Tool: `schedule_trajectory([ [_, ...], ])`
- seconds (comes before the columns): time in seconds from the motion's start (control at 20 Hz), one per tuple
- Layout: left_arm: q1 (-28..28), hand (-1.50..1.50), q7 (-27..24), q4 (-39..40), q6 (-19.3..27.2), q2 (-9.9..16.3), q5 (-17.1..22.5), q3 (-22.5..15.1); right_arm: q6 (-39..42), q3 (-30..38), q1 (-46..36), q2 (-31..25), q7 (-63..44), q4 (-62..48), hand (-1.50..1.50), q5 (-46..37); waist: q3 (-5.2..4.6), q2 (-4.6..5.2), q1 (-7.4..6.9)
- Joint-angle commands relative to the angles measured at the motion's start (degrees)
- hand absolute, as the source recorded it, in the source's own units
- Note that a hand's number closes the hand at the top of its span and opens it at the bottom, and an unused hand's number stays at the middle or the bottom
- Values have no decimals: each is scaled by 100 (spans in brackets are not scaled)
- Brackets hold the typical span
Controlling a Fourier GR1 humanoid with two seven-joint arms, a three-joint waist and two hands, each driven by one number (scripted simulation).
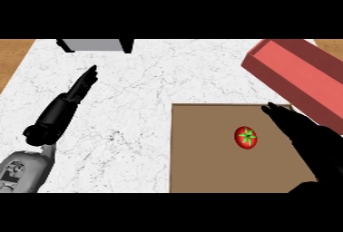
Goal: Pick the tomato from the tray and place it in the cardboard box
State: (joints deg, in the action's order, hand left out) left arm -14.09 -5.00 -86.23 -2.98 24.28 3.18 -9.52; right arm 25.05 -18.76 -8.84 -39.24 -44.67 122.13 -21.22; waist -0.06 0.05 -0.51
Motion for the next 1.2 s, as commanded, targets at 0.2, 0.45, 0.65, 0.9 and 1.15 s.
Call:
schedule_trajectory([
  [0.2,18,0,-338,371,-166,-252,-427,200,375,-452,-497,966,-395,-682,-150,-847,4,0,41],
  [0.45,45,0,260,-257,-366,-239,-345,483,370,-562,-229,1297,-402,-591,-150,-1505,6,-9,49],
  [0.65,41,0,342,-214,-611,-348,-361,556,356,-555,-259,1586,-192,-966,-150,-1891,6,-8,50],
  [0.9,195,0,406,-497,-486,-619,-594,558,481,-422,-54,1593,18,-1107,-150,-2249,6,-11,55],
  [1.15,-3,0,107,24,-591,-807,-746,713,328,-286,-327,1954,483,-1881,-150,-2613,6,-4,56],
])
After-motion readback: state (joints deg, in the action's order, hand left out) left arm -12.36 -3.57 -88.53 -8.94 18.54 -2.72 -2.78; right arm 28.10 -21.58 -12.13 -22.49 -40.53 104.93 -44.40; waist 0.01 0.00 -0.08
